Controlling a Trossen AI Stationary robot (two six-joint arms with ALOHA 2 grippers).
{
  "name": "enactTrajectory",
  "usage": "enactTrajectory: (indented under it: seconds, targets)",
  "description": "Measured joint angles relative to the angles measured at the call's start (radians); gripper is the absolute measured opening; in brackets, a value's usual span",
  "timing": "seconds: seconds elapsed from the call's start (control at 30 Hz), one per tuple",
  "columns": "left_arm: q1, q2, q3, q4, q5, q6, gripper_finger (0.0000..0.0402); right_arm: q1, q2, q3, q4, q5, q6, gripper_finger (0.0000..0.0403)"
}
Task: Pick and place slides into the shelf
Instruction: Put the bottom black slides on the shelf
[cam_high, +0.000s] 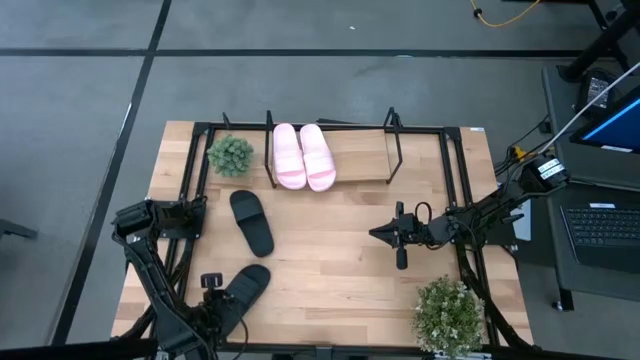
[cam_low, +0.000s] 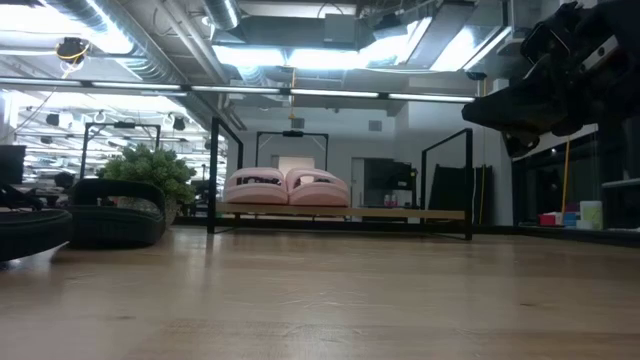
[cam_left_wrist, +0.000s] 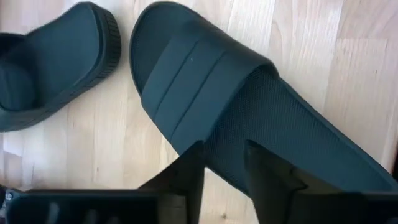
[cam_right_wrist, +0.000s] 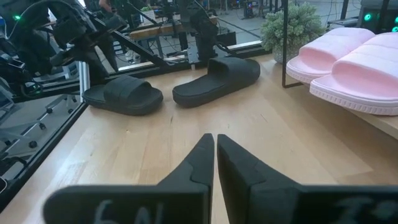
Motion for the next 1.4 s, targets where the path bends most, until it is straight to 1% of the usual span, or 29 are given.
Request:
enactTrajectory:
  seconds: [0.1, 0.23, 0.67, 0.9, 1.17, 1.4]
  targets:
    - [0.000, -0.001, -0.003, 0.005, -0.034, 0.021, 0.0121, 0.000, 0.000, 0.000, 0.000, 0.000, -0.002, 0.0023]
    - [0.000, -0.001, -0.023, 0.006, -0.077, 0.027, 0.0132, 0.000, 0.000, 0.000, 0.000, 0.000, -0.004, 0.0023]
    - [0.000, -0.001, -0.090, 0.037, -0.063, 0.027, 0.0135, 0.000, 0.000, 0.000, -0.018, -0.001, -0.009, 0.0024]
    - [0.000, -0.001, -0.109, 0.037, -0.027, 0.027, 0.0135, 0.000, 0.000, 0.000, -0.018, -0.001, -0.008, 0.0023]
    - [0.000, -0.001, -0.164, 0.037, -0.024, 0.027, 0.0135, 0.000, 0.000, 0.000, -0.019, -0.001, -0.004, 0.0023]
    - [0.000, -0.001, -0.167, 0.041, -0.045, 0.025, 0.0135, 0.000, 0.000, 0.000, -0.018, -0.001, -0.003, 0.0023]
